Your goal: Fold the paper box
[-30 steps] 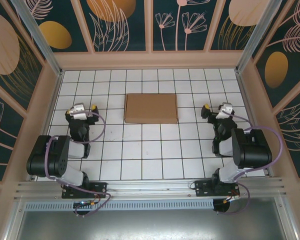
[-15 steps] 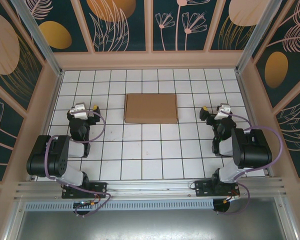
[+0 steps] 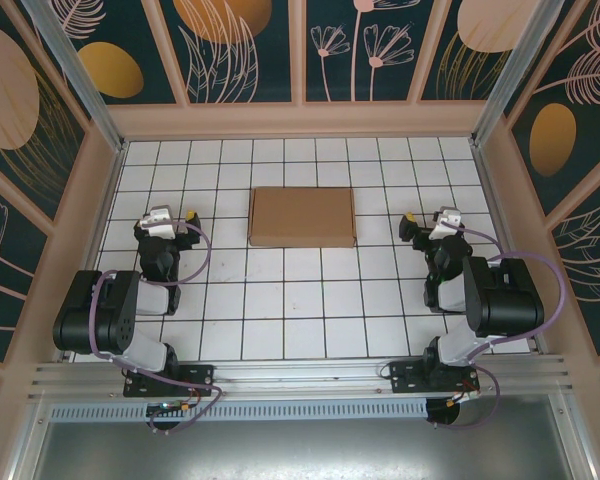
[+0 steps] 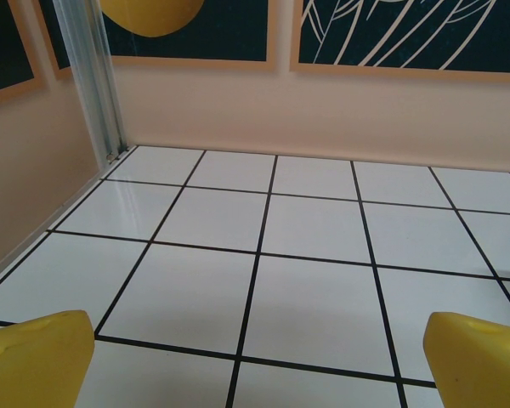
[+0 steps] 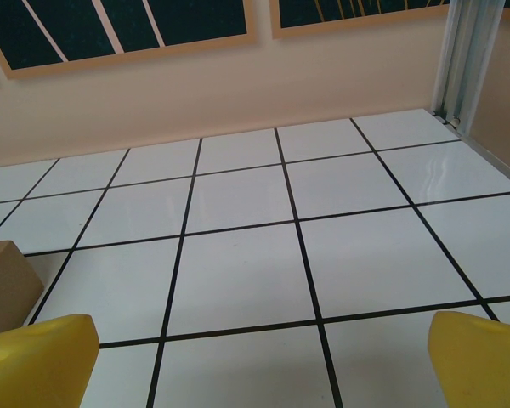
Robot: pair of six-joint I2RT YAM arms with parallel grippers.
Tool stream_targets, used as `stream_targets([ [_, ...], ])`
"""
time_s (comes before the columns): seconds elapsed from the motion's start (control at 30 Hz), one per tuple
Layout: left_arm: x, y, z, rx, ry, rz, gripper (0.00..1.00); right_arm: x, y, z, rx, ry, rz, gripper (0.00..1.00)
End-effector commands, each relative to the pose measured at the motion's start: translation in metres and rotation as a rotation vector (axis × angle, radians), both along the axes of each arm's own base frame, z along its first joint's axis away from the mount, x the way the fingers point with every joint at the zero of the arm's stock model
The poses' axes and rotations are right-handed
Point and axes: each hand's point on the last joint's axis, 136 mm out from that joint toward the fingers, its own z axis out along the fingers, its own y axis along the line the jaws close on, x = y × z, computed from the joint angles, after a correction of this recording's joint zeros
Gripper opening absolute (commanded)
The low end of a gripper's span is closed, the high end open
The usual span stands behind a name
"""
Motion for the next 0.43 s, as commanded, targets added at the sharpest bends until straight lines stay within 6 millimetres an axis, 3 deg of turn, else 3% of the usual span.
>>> stream_targets([
  [0.0, -0.0008, 0.0017, 0.0046, -0.014, -0.020, 0.000, 0.99, 0.0020, -0.0008, 0.0084, 0.000, -0.026, 0.000, 0.99],
  [0.4, -0.0004, 0.0018, 0.0050, -0.014, -0.021, 0.000, 0.99, 0.0022, -0.0006, 0.0081, 0.000, -0.025, 0.001, 0.99],
])
